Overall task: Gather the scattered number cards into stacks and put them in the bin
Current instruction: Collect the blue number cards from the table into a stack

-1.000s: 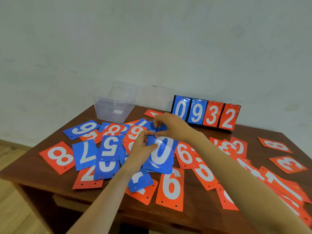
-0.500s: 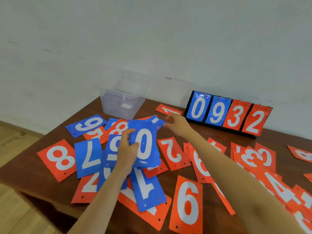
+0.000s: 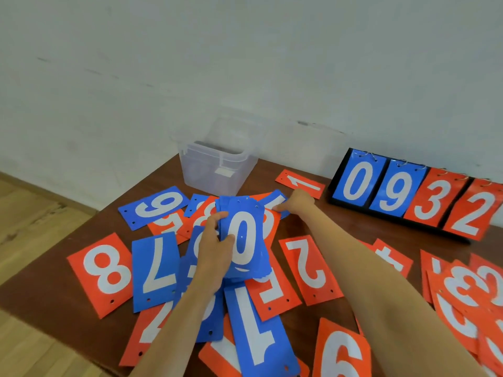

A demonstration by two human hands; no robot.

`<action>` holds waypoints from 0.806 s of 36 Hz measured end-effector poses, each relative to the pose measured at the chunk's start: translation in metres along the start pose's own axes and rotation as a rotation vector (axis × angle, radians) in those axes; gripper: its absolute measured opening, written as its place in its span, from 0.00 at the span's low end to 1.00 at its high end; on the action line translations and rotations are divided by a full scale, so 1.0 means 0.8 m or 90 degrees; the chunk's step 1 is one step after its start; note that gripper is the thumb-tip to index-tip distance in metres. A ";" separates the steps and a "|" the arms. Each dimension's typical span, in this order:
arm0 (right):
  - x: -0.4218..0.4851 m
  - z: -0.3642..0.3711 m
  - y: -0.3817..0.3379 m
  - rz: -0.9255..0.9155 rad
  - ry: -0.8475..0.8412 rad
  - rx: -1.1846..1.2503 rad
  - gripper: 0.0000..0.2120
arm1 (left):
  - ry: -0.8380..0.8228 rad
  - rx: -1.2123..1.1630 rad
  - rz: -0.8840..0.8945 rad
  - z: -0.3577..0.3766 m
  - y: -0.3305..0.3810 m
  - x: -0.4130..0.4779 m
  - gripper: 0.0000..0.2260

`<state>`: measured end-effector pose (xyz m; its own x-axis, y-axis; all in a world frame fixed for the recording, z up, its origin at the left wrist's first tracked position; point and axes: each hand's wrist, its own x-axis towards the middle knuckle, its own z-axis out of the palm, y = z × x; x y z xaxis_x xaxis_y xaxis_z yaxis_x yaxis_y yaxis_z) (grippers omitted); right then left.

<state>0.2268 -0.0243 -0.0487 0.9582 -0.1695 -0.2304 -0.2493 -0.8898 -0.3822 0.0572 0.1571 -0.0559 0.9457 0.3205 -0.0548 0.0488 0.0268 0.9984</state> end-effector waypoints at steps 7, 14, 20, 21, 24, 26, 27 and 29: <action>-0.029 -0.017 0.040 -0.009 0.135 0.172 0.13 | -0.003 -0.001 0.002 0.003 0.009 -0.015 0.18; -0.120 -0.076 0.083 -0.115 0.329 0.381 0.05 | -0.040 -0.039 0.033 0.011 0.026 -0.048 0.17; -0.206 -0.118 0.115 -0.190 0.401 0.459 0.03 | -0.094 -0.050 -0.003 0.030 0.047 -0.087 0.17; -0.221 -0.123 0.119 -0.203 0.412 0.459 0.02 | -0.108 -0.052 -0.005 0.033 0.048 -0.094 0.17; -0.272 -0.132 0.130 -0.276 0.423 0.480 0.02 | -0.140 -0.080 -0.026 0.045 0.056 -0.114 0.18; -0.306 -0.131 0.135 -0.338 0.404 0.508 0.02 | -0.149 -0.098 -0.037 0.055 0.061 -0.126 0.18; -0.323 -0.129 0.137 -0.370 0.392 0.517 0.03 | -0.153 -0.103 -0.037 0.059 0.064 -0.132 0.18; -0.349 -0.120 0.144 -0.420 0.362 0.508 0.05 | -0.163 -0.109 -0.039 0.068 0.068 -0.147 0.19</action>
<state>-0.0559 -0.1202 0.0577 0.8091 -0.1188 0.5756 0.4938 -0.3937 -0.7753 -0.0336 0.0698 0.0055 0.9939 0.0658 -0.0883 0.0732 0.2047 0.9761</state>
